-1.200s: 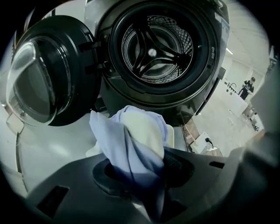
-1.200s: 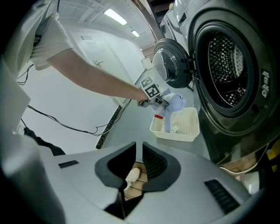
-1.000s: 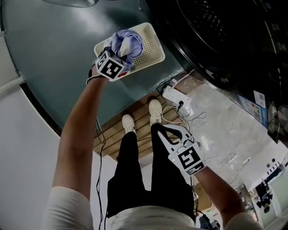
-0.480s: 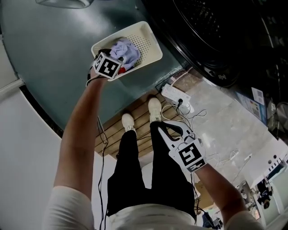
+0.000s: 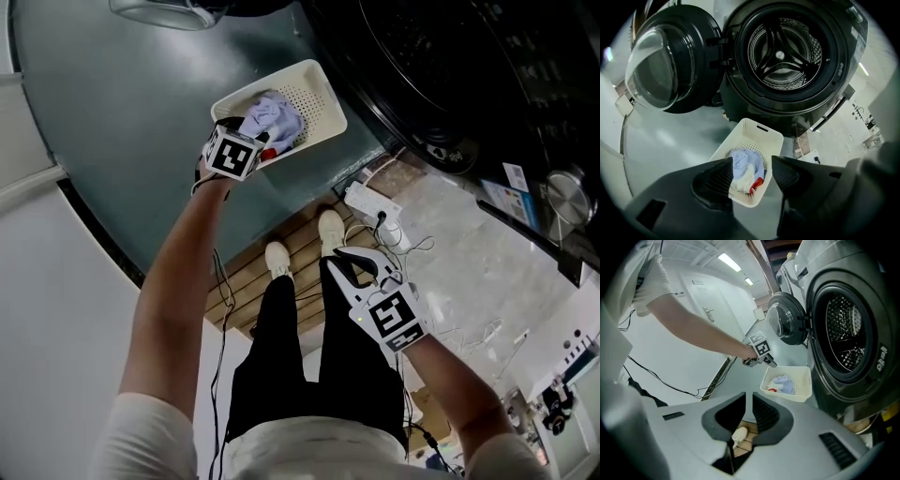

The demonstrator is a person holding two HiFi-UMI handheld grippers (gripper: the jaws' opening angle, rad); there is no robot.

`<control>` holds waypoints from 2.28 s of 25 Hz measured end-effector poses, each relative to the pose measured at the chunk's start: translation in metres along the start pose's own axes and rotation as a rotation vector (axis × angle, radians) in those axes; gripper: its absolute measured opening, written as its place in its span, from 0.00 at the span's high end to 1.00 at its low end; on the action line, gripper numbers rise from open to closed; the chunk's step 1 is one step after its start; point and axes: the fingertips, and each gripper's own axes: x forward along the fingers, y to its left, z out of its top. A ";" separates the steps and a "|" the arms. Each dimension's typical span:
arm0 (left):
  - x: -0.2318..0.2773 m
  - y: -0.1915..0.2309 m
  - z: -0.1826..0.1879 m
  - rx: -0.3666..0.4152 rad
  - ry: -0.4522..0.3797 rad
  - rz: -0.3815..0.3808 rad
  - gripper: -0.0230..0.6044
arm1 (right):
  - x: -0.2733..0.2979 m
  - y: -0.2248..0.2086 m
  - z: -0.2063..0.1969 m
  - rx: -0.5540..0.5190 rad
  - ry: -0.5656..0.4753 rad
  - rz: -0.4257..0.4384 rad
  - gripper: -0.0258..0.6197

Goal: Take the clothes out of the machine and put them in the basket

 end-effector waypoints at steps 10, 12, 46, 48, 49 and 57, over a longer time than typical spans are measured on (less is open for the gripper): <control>-0.105 -0.019 -0.015 -0.100 -0.119 -0.028 0.63 | -0.021 0.050 0.033 -0.044 -0.029 -0.023 0.89; -0.137 -0.023 -0.013 -0.123 -0.166 -0.032 0.68 | -0.028 0.056 0.043 -0.054 -0.049 -0.038 0.89; -0.565 -0.232 -0.016 -0.012 -0.626 -0.362 0.97 | -0.229 0.193 0.140 -0.025 -0.339 -0.231 0.95; -0.570 -0.228 -0.020 -0.001 -0.630 -0.351 0.97 | -0.231 0.196 0.141 -0.020 -0.345 -0.246 0.95; -0.573 -0.225 -0.023 0.004 -0.631 -0.347 0.97 | -0.232 0.198 0.142 -0.018 -0.349 -0.254 0.95; -0.591 -0.211 -0.042 -0.033 -0.645 -0.358 0.97 | -0.235 0.222 0.158 -0.042 -0.382 -0.280 0.95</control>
